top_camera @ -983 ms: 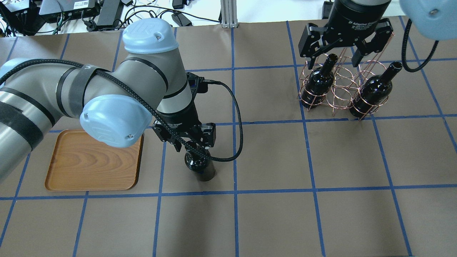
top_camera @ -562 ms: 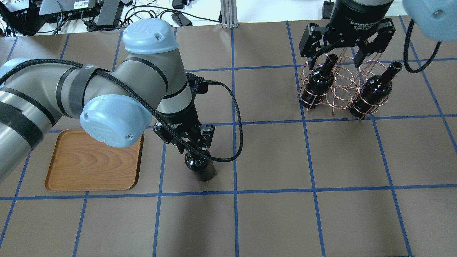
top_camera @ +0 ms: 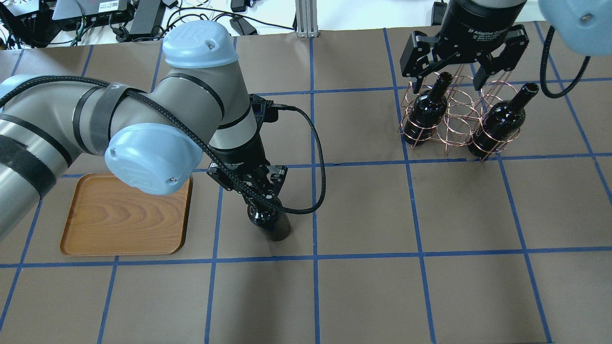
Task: Take wine from basket and place on tray
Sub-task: 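Lift the bottle with the left gripper and lower it onto the wooden tray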
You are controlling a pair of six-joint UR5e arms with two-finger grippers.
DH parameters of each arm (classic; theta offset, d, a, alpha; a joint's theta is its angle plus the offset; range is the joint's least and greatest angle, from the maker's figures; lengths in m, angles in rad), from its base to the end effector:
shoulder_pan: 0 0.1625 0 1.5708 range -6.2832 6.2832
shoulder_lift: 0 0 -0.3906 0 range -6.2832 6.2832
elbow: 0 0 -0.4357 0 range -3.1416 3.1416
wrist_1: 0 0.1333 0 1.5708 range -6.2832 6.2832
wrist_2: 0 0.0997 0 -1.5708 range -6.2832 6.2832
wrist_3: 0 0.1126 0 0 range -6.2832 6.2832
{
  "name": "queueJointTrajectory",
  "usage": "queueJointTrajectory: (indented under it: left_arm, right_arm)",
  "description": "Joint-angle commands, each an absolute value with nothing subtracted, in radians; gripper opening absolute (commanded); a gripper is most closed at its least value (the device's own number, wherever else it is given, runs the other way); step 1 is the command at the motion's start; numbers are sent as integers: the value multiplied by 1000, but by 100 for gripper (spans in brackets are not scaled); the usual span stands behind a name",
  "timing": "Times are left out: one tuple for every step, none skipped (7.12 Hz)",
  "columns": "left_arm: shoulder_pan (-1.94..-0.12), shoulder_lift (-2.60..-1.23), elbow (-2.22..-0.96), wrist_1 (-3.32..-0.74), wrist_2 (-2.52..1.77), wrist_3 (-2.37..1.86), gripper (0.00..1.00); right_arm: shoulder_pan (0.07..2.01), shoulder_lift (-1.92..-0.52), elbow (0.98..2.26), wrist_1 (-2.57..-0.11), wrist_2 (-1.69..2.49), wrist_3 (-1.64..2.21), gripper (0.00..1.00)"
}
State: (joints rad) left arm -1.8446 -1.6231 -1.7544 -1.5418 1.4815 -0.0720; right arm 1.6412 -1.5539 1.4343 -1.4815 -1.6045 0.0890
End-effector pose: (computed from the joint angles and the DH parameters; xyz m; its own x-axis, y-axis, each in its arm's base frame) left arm -0.2782 -0.4605 0.3205 -0.9804 0.1832 0.0723 0.1946 0.9579 0.2112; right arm 0.1673 -0.5318 0.4956 -0.9993 0.0196 0.0309 0.0186 0.9993 -0.0332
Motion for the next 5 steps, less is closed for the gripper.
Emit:
queueJointTrajectory:
  left_arm:
    - [-1818, -1605, -1696, -1587, 1596, -72, 0]
    - [-1768, -1605, -1634, -1618, 1607, -71, 0]
    - [-1665, -1609, -1584, -1638, 1620, -51, 0]
    - [-1560, -1602, -1568, -1641, 1641, 106, 0]
    - [-1457, -1601, -1569, -1635, 1641, 165, 0]
  right_arm:
    - [1641, -1554, 1434, -1480, -1605, 89, 100]
    - [1641, -1554, 1434, -1480, -1603, 89, 100]
    - [1641, -1554, 1434, -1480, -1603, 90, 100]
    - [1641, -1554, 1434, -1482, -1606, 89, 100]
    - [1641, -1554, 1434, -1480, -1603, 90, 100]
